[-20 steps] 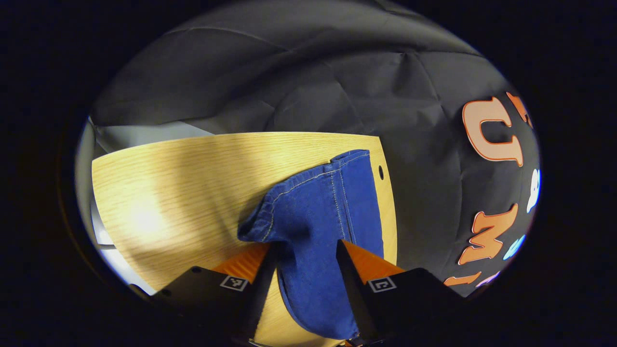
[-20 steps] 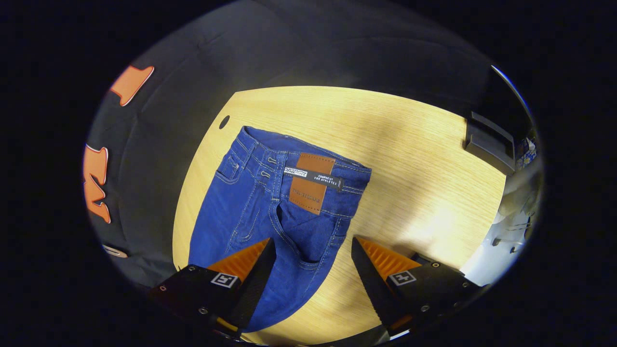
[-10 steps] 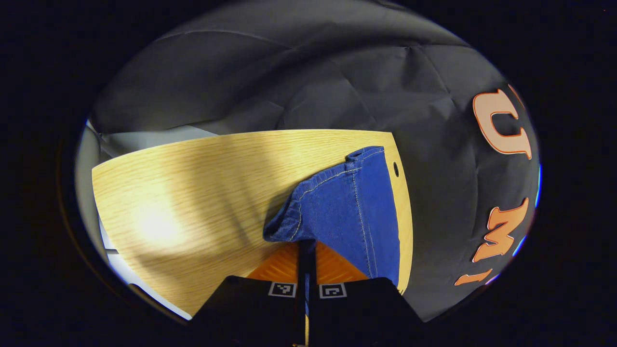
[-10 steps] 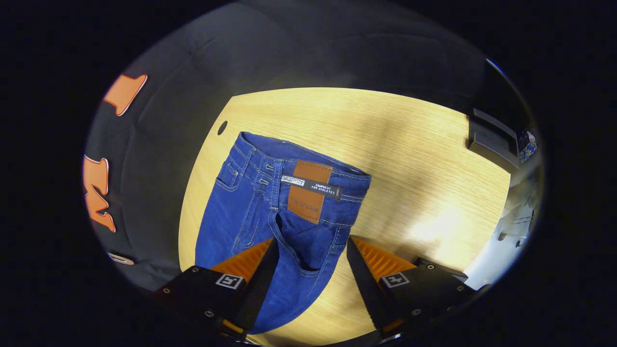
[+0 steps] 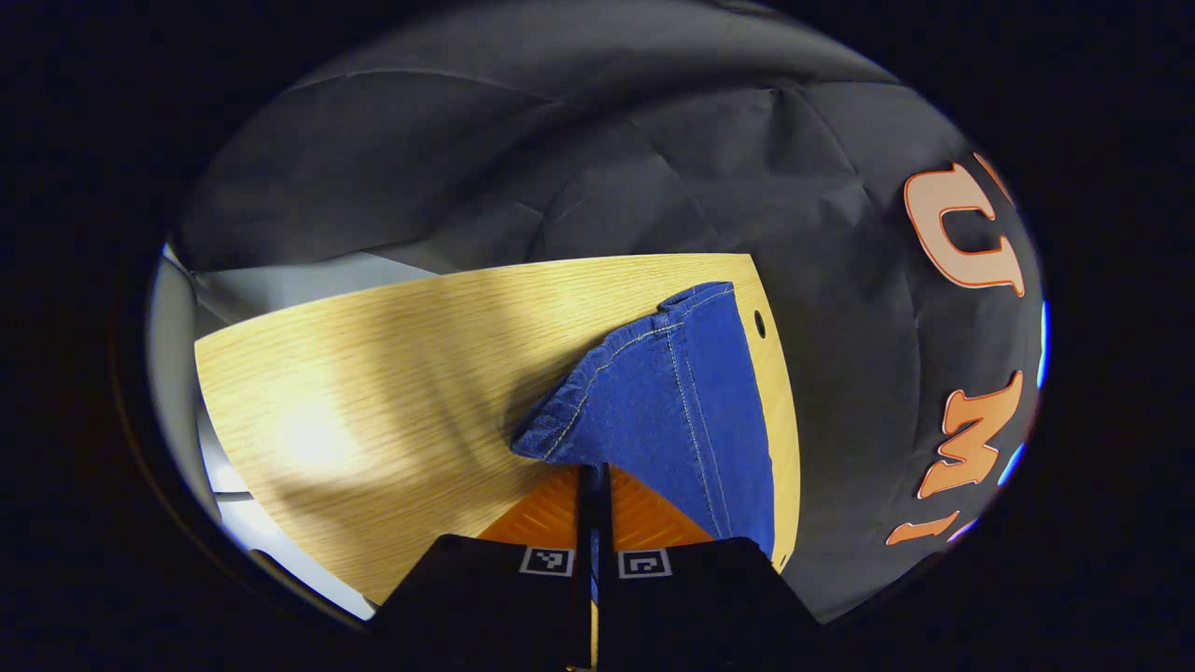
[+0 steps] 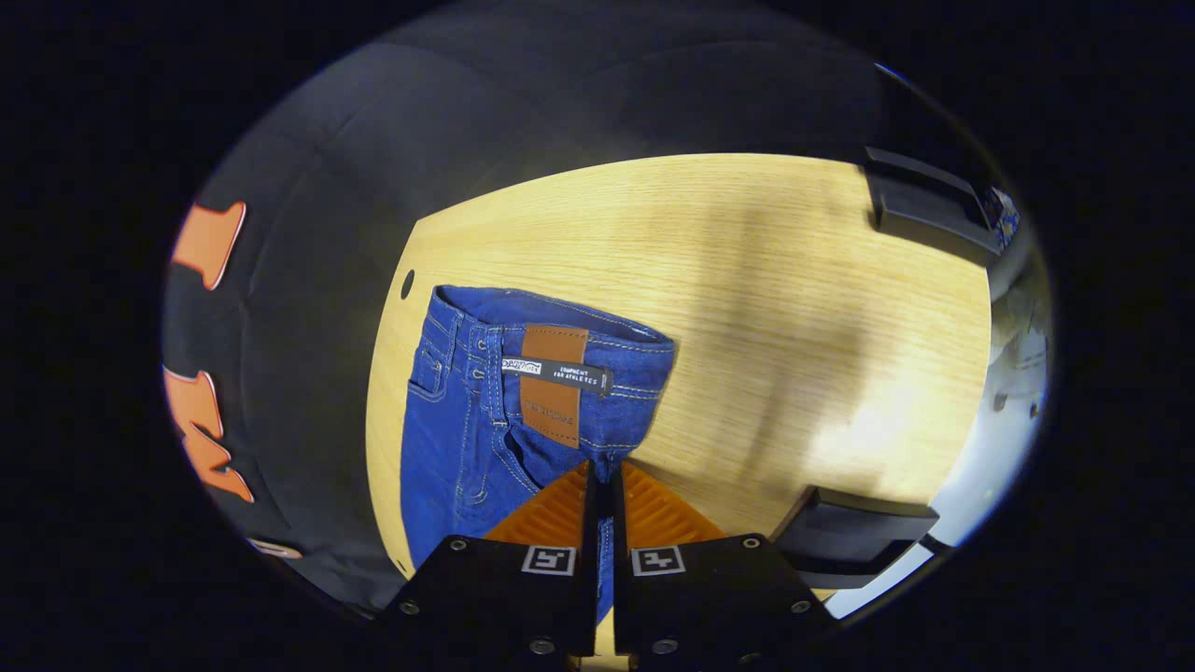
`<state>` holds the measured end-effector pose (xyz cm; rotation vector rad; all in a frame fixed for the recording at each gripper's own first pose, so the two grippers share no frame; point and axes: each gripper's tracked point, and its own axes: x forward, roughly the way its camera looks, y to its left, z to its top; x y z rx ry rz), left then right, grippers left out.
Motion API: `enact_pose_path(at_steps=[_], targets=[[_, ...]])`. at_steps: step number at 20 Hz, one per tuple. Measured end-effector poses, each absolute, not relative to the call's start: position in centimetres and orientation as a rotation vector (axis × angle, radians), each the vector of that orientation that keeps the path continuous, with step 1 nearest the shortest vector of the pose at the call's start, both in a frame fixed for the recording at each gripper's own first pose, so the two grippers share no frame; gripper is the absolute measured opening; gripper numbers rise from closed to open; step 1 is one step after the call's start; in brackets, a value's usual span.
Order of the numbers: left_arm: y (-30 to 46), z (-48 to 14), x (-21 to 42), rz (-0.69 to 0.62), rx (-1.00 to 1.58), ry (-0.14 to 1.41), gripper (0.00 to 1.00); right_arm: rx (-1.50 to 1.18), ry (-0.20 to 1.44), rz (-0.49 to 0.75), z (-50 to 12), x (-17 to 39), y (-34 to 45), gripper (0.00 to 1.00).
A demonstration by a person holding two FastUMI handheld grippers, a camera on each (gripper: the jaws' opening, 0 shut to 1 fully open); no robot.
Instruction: Grasp the waist and the cuffs of the jeans and fold them to make the two legs overlap; first hold the waist and fold one-third of the jeans toward the cuffs, then hold the cuffs and fold the remaining one-third in the same direction to finish folding.
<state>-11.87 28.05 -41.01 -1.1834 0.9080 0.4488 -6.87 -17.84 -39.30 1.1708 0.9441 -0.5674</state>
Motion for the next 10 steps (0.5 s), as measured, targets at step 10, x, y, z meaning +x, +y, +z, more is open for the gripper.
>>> enact_pose_path(at_steps=[10], targets=[[28.8,-37.2,-10.8,0.401,-1.154,0.928,0.03,1.223,0.874,-0.623,-35.9,-6.5,-18.8,0.08]])
